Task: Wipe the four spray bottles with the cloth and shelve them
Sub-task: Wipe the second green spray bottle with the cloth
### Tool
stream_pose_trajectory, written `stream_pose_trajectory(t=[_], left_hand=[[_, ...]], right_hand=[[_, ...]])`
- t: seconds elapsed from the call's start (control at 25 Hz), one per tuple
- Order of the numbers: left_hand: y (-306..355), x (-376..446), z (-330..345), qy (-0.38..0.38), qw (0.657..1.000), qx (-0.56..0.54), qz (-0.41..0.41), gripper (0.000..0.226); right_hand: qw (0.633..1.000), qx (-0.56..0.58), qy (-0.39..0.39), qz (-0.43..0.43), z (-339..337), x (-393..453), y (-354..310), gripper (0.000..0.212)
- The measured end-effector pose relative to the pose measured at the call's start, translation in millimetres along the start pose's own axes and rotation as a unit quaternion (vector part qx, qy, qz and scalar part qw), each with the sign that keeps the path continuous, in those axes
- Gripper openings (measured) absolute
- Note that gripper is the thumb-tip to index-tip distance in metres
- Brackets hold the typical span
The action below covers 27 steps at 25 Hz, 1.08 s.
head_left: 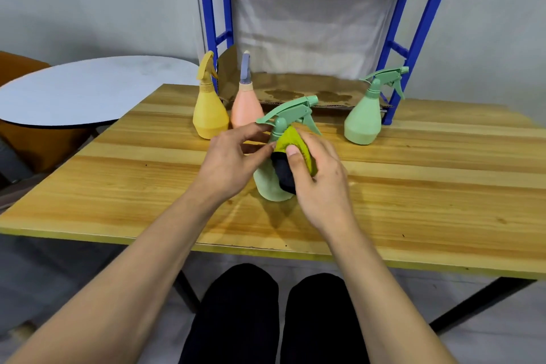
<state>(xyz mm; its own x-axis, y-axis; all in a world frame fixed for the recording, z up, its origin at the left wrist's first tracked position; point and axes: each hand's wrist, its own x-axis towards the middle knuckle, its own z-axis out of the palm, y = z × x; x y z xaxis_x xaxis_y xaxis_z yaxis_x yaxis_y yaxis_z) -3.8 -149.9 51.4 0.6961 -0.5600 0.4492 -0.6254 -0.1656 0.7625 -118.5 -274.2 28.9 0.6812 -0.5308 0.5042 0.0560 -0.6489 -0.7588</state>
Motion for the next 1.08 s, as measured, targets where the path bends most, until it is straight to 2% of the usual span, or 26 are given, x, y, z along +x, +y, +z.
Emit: stream_pose_trajectory(t=[0.08, 0.16, 0.32, 0.4, 0.52, 0.6, 0.76, 0.96, 1.08], left_hand=[[-1, 0, -1, -0.001, 1.0, 0.004, 0.002, 0.027], [-1, 1, 0, -0.003, 1.0, -0.002, -0.008, 0.032], [-3, 2, 1, -0.007, 1.0, -0.005, -0.012, 0.04], [-2, 0, 1, -0.015, 1.0, 0.005, -0.008, 0.041], [-3, 1, 2, -0.005, 1.0, 0.022, 0.009, 0.037], [-3, 2, 3, -0.001, 1.0, 0.017, 0.005, 0.04], [-3, 0, 4, -0.001, 1.0, 0.016, -0.006, 0.045], [-6, 0, 7, 0.0, 1.0, 0.021, 0.005, 0.04], [-5, 0, 6, 0.008, 1.0, 0.027, -0.002, 0.042]], right_hand=[[0.999, -0.012, -0.038, -0.017, -1, 1, 7, 0.047], [0.997, -0.037, -0.065, -0.026, -7, -1, 23, 0.044], [0.991, -0.085, -0.097, 0.029, -18, -8, 38, 0.04], [0.995, -0.077, -0.065, 0.013, -15, 0, 27, 0.037], [0.999, 0.0, -0.018, -0.036, -7, 15, 9, 0.037], [0.999, -0.013, -0.028, -0.04, -7, 10, 15, 0.037], [0.993, -0.093, -0.069, 0.028, -15, -9, 34, 0.037], [0.999, -0.012, -0.002, -0.047, -9, 15, 4, 0.037], [0.998, -0.063, -0.008, -0.027, -3, 1, 19, 0.038]])
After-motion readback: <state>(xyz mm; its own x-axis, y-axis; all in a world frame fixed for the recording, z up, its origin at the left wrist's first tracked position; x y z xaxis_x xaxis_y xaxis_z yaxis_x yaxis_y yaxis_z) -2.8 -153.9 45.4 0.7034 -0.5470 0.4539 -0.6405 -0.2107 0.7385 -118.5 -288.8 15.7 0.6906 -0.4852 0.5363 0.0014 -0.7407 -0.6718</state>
